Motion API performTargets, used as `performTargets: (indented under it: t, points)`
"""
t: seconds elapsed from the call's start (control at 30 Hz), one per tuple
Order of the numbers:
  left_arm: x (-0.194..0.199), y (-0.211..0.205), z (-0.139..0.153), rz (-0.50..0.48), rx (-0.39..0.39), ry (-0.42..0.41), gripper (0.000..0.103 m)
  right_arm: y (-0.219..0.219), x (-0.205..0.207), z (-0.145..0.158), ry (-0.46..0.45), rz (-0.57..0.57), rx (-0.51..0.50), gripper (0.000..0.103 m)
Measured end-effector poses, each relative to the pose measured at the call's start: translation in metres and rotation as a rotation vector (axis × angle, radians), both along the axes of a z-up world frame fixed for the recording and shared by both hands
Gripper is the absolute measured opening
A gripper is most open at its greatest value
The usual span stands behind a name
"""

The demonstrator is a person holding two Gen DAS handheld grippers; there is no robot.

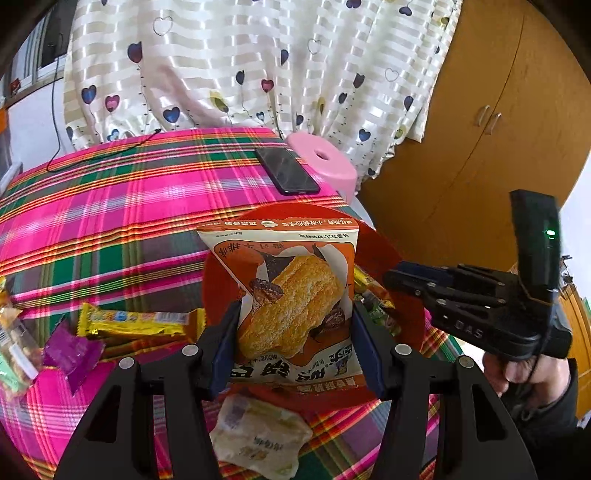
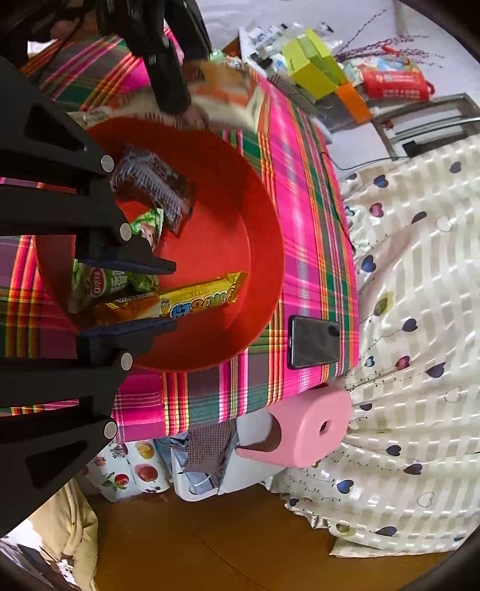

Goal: Organize snacks
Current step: 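Open both grippers to drop the yellow bar and bread packet into the basket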

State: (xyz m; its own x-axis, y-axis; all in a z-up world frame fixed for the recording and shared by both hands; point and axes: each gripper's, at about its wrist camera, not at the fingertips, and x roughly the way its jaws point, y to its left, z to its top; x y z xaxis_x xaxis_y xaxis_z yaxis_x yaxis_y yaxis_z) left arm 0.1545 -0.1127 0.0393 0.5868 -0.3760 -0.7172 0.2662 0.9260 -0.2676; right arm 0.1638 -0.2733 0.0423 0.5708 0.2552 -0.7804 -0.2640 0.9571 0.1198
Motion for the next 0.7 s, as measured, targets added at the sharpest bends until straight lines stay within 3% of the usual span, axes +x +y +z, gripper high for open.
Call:
performTargets:
  t: [0.23, 0.7]
  points:
    - [0.015, -0.011, -0.012, -0.015, 0.019, 0.031, 0.058, 0.000, -0.005, 0.001, 0.011, 0.019, 0.019, 0.022]
    - [0.013, -0.003, -0.015, 0.034, 0.026, -0.003, 0.059, 0.005, -0.014, -0.008, 0.037, 0.071, 0.053, 0.023]
